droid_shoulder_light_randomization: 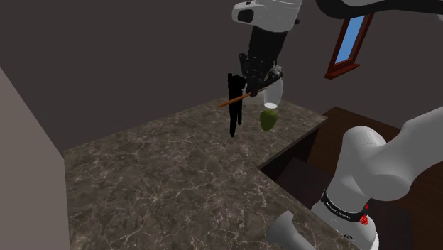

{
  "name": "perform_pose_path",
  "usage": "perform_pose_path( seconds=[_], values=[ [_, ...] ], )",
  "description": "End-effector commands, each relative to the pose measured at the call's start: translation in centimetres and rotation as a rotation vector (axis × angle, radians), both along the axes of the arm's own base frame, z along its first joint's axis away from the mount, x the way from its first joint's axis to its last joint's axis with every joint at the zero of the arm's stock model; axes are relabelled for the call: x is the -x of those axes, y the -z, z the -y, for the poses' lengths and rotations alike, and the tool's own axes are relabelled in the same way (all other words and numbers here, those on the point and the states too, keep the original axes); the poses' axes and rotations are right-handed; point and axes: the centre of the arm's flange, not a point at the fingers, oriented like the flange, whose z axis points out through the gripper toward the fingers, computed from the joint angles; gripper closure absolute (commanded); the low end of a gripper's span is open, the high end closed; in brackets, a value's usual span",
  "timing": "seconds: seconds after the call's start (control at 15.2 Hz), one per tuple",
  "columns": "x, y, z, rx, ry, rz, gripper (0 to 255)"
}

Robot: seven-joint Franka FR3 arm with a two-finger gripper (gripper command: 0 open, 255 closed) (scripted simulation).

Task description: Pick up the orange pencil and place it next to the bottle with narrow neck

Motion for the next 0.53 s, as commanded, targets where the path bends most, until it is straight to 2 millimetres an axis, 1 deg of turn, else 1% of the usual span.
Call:
perform_pose_path(
  seconds=[0.0, 0.46],
  values=[
    [-0.2, 0.0, 3.1, 0.0, -0.002, -0.001, 255],
    [-0.4, 0.0, 12.3, 0.0, -0.002, -0.001, 255]
  ],
)
